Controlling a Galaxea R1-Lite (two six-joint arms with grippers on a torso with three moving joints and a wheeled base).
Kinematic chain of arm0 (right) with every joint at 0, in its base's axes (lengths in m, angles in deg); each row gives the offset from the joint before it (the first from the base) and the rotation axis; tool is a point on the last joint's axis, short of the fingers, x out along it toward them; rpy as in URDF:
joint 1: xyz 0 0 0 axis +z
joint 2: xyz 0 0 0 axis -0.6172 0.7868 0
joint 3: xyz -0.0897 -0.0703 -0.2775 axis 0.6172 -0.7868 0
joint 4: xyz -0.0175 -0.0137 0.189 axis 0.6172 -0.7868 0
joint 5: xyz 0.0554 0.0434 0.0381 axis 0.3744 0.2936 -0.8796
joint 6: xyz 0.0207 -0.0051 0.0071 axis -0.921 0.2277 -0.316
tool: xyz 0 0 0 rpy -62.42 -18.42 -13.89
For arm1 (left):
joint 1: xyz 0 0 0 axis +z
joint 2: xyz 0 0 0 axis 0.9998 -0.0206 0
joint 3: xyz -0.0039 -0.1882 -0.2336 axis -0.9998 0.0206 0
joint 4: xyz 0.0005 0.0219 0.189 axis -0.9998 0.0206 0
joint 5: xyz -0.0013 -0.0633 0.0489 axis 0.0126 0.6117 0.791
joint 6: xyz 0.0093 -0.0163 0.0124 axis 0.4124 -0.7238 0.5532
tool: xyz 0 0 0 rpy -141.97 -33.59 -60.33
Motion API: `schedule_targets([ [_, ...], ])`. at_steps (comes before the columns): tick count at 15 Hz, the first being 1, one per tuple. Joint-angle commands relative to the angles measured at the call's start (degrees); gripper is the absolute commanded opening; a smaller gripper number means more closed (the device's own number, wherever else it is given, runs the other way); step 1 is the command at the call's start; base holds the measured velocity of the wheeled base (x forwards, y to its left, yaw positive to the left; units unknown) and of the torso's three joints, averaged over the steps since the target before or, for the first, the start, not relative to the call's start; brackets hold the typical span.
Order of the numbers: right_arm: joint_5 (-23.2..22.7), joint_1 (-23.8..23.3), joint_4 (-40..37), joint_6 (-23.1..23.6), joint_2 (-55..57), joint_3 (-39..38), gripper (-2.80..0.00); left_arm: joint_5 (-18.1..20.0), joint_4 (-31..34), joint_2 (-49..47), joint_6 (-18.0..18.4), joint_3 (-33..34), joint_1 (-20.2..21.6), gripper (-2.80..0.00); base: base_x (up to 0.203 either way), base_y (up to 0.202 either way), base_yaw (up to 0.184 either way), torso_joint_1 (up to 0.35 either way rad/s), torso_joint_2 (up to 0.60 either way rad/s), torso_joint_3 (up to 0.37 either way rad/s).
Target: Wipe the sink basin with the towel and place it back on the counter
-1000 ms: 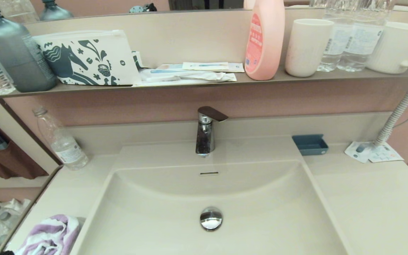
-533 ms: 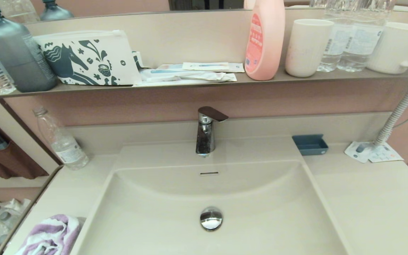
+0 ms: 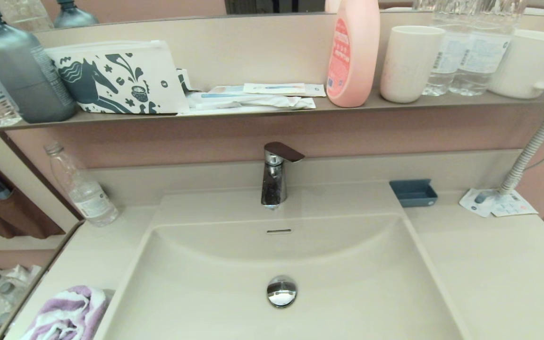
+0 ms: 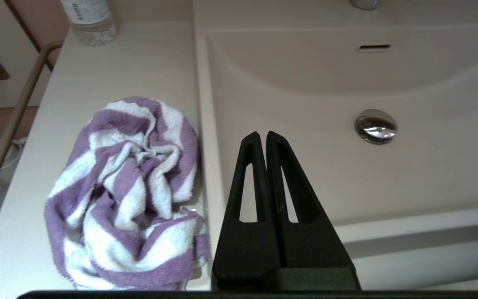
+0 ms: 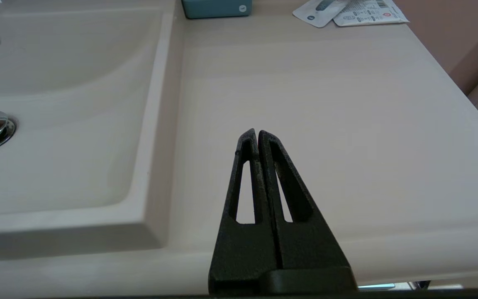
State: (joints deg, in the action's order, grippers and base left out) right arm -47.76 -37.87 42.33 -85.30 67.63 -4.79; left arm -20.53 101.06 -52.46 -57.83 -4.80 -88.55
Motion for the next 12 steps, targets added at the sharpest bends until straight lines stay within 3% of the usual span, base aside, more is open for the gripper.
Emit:
schedule_targets([
  [1,0.0,0.0,0.0,0.0,0.0,0.0,-2.8,-0.7,-0.1,1.3,0.8,1.2,0.0,-2.8,0.0,0.0,0.0,0.0,0.0,0.0],
  [3,0.0,0.0,0.0,0.0,0.0,0.0,-2.8,-3.3,-1.2,1.3,5.0,5.1,0.0,-2.8,0.0,0.0,0.0,0.0,0.0,0.0],
  [7,0.0,0.0,0.0,0.0,0.0,0.0,-2.8,-3.5,-12.7,1.3,8.7,11.5,0.0,-2.8,0.0,0.0,0.0,0.0,0.0,0.0],
  [12,0.0,0.0,0.0,0.0,0.0,0.0,-2.8,-1.4,-17.9,1.3,7.6,13.3,0.0,-2.8,0.0,0.0,0.0,0.0,0.0,0.0],
])
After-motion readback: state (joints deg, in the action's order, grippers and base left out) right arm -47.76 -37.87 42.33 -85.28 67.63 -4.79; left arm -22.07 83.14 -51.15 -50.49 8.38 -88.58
